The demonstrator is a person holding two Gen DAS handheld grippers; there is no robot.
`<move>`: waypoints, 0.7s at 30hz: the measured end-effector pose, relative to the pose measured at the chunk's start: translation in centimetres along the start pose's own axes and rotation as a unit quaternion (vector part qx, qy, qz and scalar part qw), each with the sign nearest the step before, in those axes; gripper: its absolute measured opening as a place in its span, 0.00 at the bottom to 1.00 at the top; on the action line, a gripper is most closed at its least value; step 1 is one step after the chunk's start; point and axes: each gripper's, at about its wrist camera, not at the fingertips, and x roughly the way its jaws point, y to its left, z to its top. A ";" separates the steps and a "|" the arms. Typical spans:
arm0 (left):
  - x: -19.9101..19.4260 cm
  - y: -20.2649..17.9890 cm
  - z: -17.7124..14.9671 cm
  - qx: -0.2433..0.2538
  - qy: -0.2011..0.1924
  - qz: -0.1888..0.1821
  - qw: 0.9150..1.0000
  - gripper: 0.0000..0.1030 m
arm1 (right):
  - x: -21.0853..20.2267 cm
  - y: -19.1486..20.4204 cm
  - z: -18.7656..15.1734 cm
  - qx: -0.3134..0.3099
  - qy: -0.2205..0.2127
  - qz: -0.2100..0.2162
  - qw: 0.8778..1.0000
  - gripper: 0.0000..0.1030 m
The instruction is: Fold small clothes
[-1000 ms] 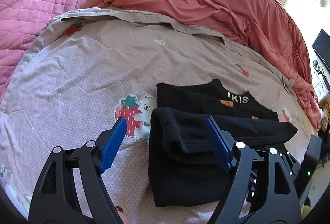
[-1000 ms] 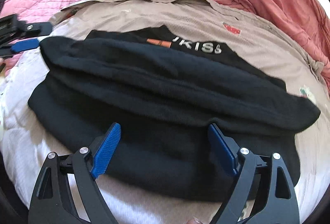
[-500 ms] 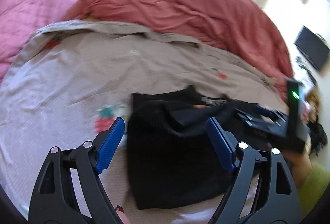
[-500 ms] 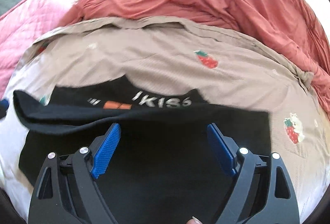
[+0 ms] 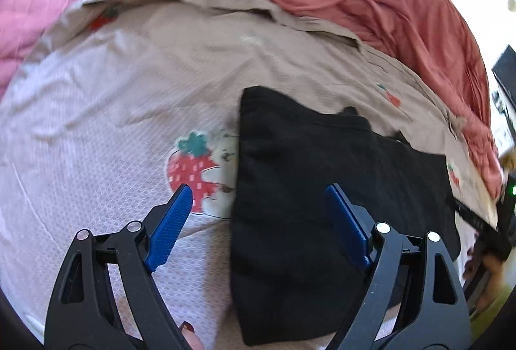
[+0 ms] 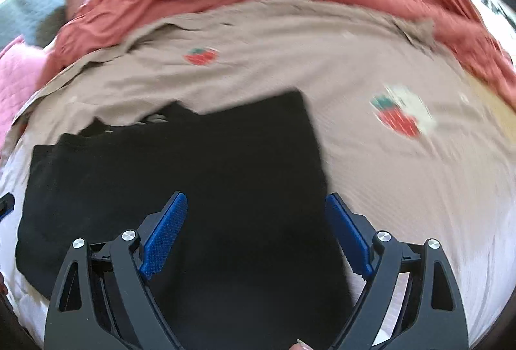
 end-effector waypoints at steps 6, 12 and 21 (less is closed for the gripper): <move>1.7 2.2 0.0 -0.057 -0.001 -0.027 0.998 0.75 | -0.1 -2.8 0.5 0.030 -0.012 0.003 0.999 0.84; 1.8 1.9 0.3 -0.059 -0.019 -0.041 0.997 0.75 | 0.5 -3.1 2.5 0.029 -0.017 0.024 0.999 0.74; 2.5 0.6 0.1 -0.042 -0.027 -0.037 0.998 0.55 | 2.9 -3.0 4.5 0.032 -0.003 0.010 0.999 0.66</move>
